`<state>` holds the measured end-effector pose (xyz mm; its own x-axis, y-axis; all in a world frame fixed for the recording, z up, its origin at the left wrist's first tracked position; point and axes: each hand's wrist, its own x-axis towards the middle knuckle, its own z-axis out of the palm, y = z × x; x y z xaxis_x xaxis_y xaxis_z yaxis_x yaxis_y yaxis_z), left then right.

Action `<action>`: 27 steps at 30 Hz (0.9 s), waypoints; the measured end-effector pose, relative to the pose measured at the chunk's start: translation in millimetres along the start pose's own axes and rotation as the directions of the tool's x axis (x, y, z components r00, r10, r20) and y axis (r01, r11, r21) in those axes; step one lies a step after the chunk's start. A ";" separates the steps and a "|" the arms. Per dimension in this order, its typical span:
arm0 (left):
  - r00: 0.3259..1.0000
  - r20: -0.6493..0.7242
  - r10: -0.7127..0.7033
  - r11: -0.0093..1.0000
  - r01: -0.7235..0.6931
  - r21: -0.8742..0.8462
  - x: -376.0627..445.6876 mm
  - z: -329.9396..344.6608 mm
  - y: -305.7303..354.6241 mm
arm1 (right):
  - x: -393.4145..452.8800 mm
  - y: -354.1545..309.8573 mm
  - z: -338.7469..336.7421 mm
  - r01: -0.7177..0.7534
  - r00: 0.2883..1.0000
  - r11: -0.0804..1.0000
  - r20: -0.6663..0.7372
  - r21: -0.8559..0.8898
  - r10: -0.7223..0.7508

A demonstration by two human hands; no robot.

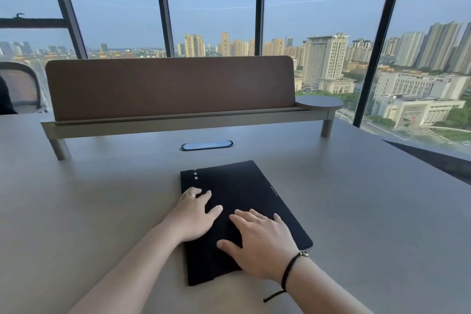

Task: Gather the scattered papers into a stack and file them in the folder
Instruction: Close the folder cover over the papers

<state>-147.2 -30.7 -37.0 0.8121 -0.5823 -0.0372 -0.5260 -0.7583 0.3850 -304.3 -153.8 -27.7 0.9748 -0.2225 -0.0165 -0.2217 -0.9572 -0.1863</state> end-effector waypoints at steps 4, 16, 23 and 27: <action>0.994 -0.010 0.112 0.992 -0.113 -0.051 12.5 24.6 37.1 | -2.2 46.5 -6.1 -0.131 0.991 0.991 -0.039 -0.003 0.131; 0.974 -0.044 0.223 0.968 -0.226 -0.107 104.1 77.9 186.2 | 21.2 201.3 -23.2 -0.400 0.903 0.913 -0.134 0.076 0.407; 0.943 0.019 0.332 0.940 -0.329 -0.092 153.2 102.3 250.2 | 41.3 282.3 -39.1 -0.478 0.860 0.874 -0.156 0.082 0.485; 0.913 0.051 0.405 0.914 -0.403 -0.048 175.6 113.7 274.7 | 52.7 326.8 -48.1 -0.513 0.842 0.855 -0.148 0.079 0.519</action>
<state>-177.8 -374.5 -42.7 0.5153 -0.8537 0.0754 -0.7960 -0.4442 0.4113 -326.6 -487.2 -42.3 0.7016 -0.7117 0.0343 -0.6877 -0.6890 -0.2288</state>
